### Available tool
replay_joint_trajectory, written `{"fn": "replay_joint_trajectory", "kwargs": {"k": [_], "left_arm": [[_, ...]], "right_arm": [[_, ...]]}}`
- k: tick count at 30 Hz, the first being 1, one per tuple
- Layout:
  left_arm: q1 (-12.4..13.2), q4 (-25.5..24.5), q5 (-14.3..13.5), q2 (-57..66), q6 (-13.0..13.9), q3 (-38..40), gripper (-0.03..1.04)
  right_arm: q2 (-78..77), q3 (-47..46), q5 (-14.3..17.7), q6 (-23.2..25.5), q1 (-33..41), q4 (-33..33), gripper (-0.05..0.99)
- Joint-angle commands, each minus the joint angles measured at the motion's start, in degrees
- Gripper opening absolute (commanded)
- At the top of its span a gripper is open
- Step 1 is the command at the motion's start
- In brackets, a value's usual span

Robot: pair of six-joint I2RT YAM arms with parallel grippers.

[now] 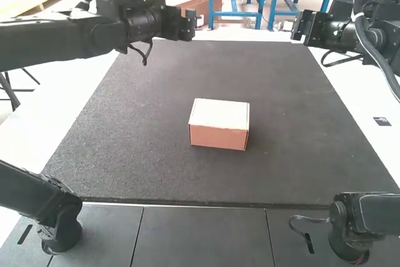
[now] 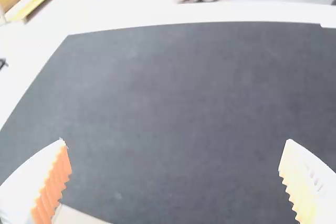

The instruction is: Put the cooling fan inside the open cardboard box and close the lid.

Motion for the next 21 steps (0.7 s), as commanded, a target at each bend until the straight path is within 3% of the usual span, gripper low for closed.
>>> {"fn": "replay_joint_trajectory", "kwargs": {"k": [1,3,5,12,21], "left_arm": [[0.43,8.46,-6.67,-7.96,0.03,-7.34,0.97],[0.52,15.06,-7.55,-12.71,0.12,-13.67,0.97],[0.52,18.48,-7.81,-17.45,0.30,-18.94,0.97],[0.43,15.85,-10.01,-30.11,0.30,-30.55,0.97],[0.52,14.62,-9.57,-45.40,0.56,-43.11,0.97]], "right_arm": [[-2.48,-4.19,3.36,2.98,0.91,1.84,0.91],[-4.59,-6.91,3.80,2.80,0.82,3.69,0.91],[-7.49,-9.81,4.06,2.71,1.00,4.74,0.91],[-18.12,-20.62,6.26,0.60,1.00,10.72,0.91],[-31.48,-31.87,9.16,-2.21,1.00,13.53,0.91]]}}
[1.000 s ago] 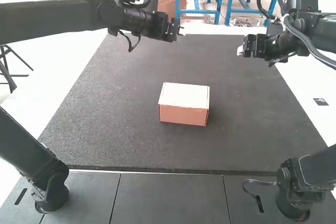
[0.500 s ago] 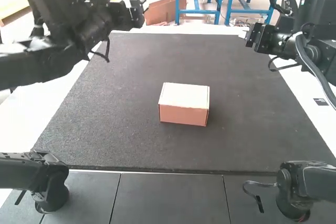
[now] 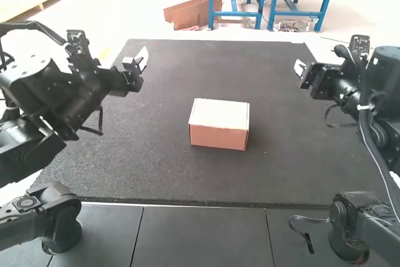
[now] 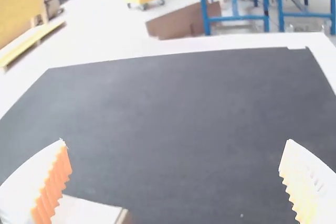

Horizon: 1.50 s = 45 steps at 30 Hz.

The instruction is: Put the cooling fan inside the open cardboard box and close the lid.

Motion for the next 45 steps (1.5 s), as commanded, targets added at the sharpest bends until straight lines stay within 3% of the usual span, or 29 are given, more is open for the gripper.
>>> {"fn": "replay_joint_trajectory", "kwargs": {"k": [1,9,16,19,29,33,37,45], "left_arm": [[0.41,-0.01,-0.83,-5.11,0.60,-3.32,0.97],[0.41,-4.14,0.23,-20.05,0.78,-11.84,0.97],[1.29,-4.49,-1.35,-25.32,0.69,-17.47,0.97],[3.48,-4.23,-1.53,-25.32,0.78,-18.70,0.97],[14.21,-9.85,-1.00,-25.32,0.25,-18.70,0.97],[17.55,-12.75,0.32,-25.32,-1.68,-18.70,0.97],[19.04,-13.72,0.32,-25.32,-2.38,-18.70,0.97],[20.10,-16.18,0.32,-25.32,-3.17,-18.79,0.97]], "right_arm": [[-4.34,-2.44,2.52,-1.77,0.69,1.18,0.91],[-9.79,-6.83,2.60,-1.95,0.61,3.55,0.91],[-10.06,-11.67,2.43,-3.53,0.17,7.42,0.91],[-10.06,-13.86,2.43,-3.53,0.17,8.92,0.91],[-10.23,-17.99,1.72,-3.62,0.17,11.55,0.91],[-10.23,-18.34,0.41,-3.62,0.17,11.82,0.91],[-10.23,-19.58,-1.00,-5.20,0.17,12.69,0.91],[-14.19,-23.27,-0.82,-6.52,0.17,13.31,0.91]]}}
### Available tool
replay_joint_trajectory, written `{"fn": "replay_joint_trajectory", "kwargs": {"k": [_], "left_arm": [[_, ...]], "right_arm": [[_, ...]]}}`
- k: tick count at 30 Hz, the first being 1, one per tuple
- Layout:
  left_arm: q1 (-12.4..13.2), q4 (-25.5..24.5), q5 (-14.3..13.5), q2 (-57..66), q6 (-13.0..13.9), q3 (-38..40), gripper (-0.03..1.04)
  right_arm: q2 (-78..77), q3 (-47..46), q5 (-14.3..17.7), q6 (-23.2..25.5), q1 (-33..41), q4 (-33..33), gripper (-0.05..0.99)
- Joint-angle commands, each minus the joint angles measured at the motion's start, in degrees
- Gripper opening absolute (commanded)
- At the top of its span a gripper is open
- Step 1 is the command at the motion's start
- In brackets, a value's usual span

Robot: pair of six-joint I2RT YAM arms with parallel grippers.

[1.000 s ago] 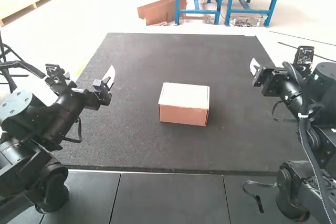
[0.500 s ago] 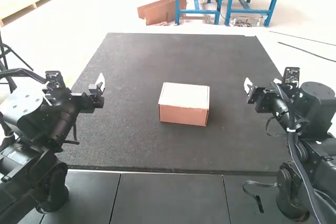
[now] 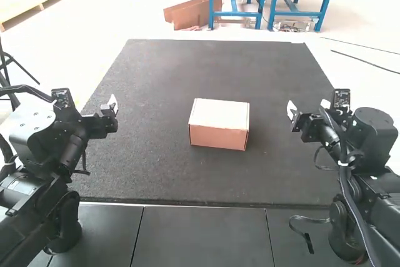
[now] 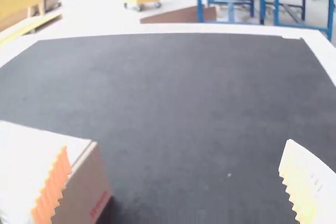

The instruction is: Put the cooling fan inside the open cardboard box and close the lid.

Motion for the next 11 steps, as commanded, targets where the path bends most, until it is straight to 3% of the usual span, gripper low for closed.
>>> {"fn": "replay_joint_trajectory", "kwargs": {"k": [1,8,10,11], "left_arm": [[1.13,-0.16,0.43,-0.43,-0.81,-0.40,0.97],[1.74,-0.42,0.43,-0.43,0.94,-0.40,0.97],[1.74,-0.34,0.43,-0.43,1.12,-0.40,0.97],[1.65,-0.34,0.43,-0.43,1.38,-0.40,0.97]], "right_arm": [[-4.05,-0.14,-0.23,-1.01,0.08,-0.51,0.91],[-15.39,-0.23,-0.41,-1.10,-3.61,-8.16,0.90],[-18.20,-0.14,0.73,-0.48,-5.28,-11.06,0.91],[-17.59,-0.14,2.58,2.24,-6.16,-11.06,0.91]]}}
